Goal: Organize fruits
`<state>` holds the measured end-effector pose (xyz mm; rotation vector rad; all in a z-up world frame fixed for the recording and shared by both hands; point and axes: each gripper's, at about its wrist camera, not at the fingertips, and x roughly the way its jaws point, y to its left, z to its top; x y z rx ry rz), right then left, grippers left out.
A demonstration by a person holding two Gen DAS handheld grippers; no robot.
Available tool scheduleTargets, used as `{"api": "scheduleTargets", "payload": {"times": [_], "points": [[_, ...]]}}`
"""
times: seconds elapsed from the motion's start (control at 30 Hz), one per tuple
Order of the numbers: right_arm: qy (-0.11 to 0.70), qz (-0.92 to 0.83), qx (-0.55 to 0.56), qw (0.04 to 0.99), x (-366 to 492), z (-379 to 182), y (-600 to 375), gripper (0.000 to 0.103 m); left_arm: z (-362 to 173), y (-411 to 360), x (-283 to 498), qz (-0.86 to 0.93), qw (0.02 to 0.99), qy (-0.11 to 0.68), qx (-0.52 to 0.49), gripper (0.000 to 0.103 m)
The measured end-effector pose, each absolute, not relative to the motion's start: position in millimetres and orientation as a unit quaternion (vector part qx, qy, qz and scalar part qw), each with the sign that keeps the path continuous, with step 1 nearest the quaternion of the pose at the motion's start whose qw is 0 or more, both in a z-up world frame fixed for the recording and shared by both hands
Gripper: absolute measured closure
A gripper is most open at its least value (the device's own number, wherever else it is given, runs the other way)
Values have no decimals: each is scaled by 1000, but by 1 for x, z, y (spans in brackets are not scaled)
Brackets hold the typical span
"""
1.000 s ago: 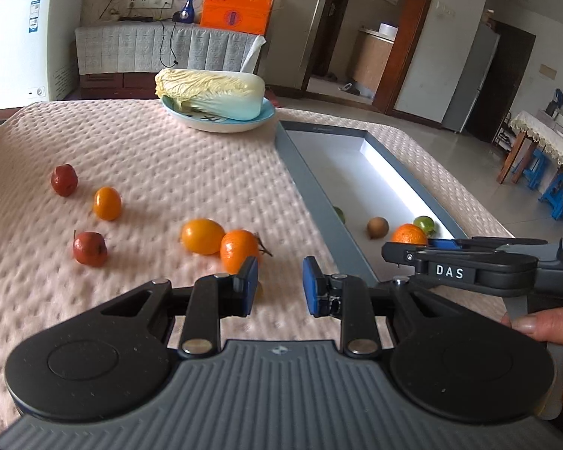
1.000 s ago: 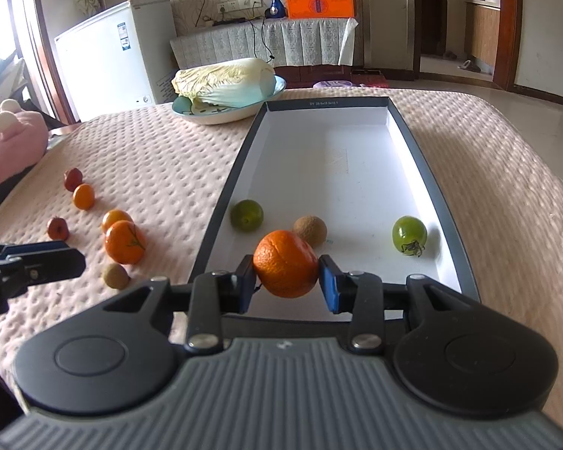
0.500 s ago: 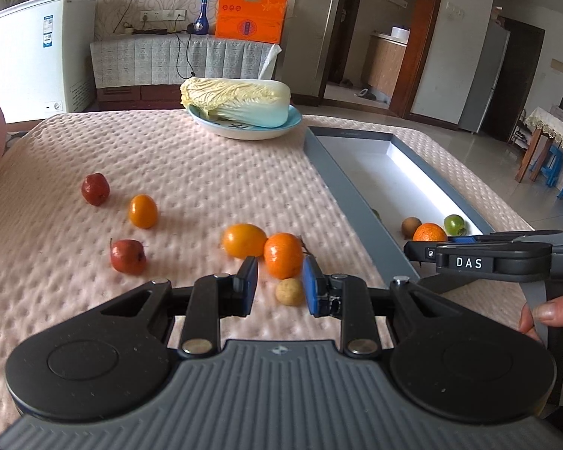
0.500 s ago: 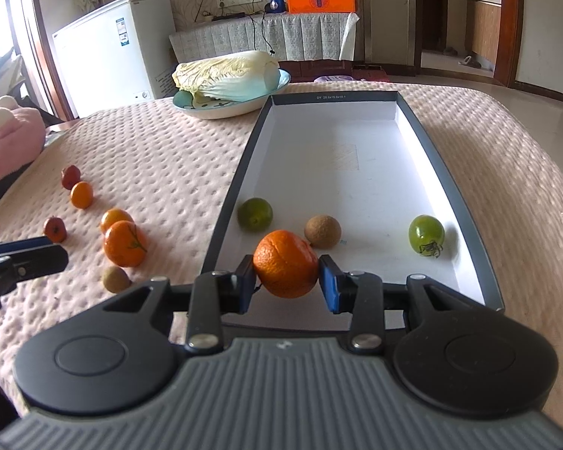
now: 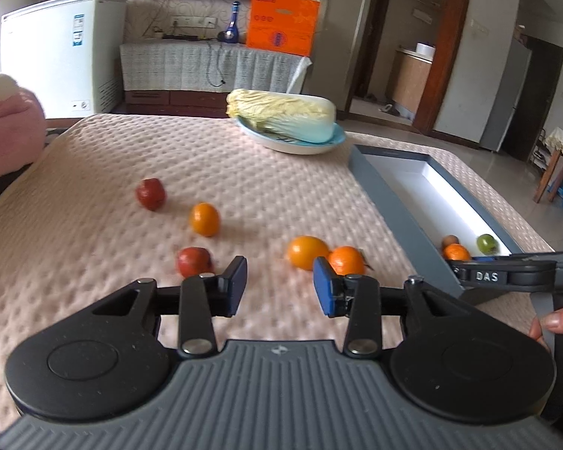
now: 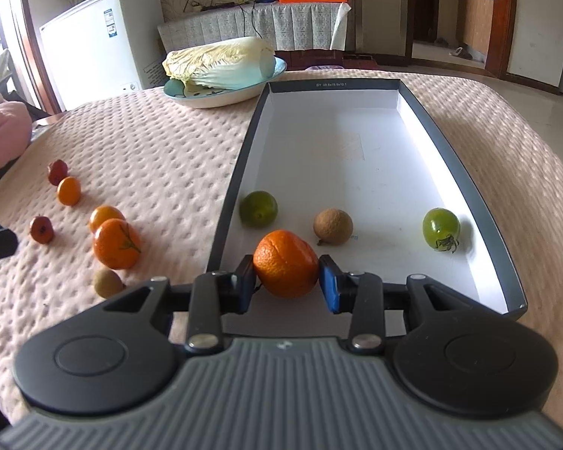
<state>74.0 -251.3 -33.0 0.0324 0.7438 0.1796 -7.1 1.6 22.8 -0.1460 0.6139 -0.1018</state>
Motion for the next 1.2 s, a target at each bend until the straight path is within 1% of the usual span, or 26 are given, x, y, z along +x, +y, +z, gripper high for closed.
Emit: {"api": "scheduleTargets", "payload": {"times": [0.13,0.2,0.27,0.63,0.7,0.77,0.9,1.0,1.13,1.2], "points": [[367,81,11,926,75,-35,-249,63,24,13,-6,-44,949,300,-84,58],[364,80,12,928,74,-34,-249,53,24,15,-5,-46,949,300,-87,58],[355,77,12,932,72,-32,-250,49,24,14,-5,-48,949,299,-85,58],[336,75,19,938,67,-23,-255,49,21,3,-1,-54,949,301,-73,58],[339,73,22,938,67,-22,-259,42,20,2,1,-53,949,302,-73,58],[340,71,25,938,66,-22,-262,42,19,1,2,-50,949,304,-71,58],[299,74,42,950,59,-11,-270,42,16,1,5,-46,948,308,-70,58],[300,62,45,951,59,-11,-273,42,17,2,4,-47,948,308,-73,58],[269,58,52,960,54,-3,-275,42,19,4,3,-48,949,304,-73,58],[270,54,51,960,55,-4,-274,42,20,7,3,-47,949,304,-77,58]]}}
